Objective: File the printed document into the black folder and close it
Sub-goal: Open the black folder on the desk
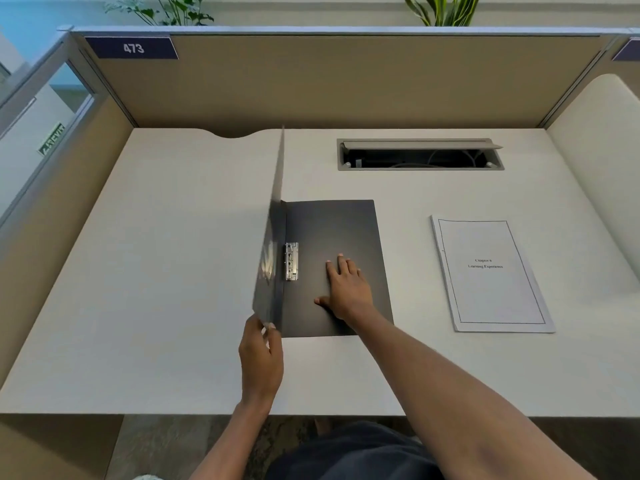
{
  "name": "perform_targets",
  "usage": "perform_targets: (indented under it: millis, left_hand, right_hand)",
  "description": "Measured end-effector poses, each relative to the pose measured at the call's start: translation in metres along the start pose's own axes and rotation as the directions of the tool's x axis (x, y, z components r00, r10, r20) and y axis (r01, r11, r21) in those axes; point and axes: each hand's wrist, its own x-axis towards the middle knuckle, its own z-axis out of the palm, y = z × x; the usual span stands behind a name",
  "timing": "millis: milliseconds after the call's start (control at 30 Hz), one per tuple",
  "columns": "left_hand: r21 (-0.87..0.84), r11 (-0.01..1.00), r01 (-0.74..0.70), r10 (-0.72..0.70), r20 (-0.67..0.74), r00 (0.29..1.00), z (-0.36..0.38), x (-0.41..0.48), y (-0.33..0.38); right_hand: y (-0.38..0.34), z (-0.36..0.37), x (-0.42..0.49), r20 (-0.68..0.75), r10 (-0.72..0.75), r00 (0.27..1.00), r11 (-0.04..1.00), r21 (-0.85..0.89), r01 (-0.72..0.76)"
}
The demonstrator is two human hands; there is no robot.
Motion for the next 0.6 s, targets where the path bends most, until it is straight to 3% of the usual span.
perform_targets:
  millis: [133, 267, 467, 600]
  left_hand:
    - [-0.183, 0.968, 0.171, -0.191, -0.097, 0.977, 0.001, 0.0, 0.008]
    - [-0.26, 0.939, 0.226, -0.292, -0.257, 0.921, -0.005, 0.003, 0.016]
    - [-0.4, 0.868, 0.295, -0.463, -0.435, 0.772, -0.024, 0.018, -0.002]
    - [-0.437, 0.826, 0.357, -0.545, -0.456, 0.704, -0.036, 0.033, -0.012]
  right_hand:
    - [-0.005, -0.005, 0.002, 0.004, 0.014, 1.0, 1.0, -0.006, -0.014]
    - [-0.005, -0.004, 0.001, -0.008, 0.02, 1.0, 1.0, -0.007, -0.02]
    - [-0.005, -0.003, 0.001, -0.006, 0.03, 1.0, 1.0, -0.001, -0.03]
    - [-0.006, -0.004, 0.002, 0.013, 0.04, 0.999, 0.999, -0.004, -0.04]
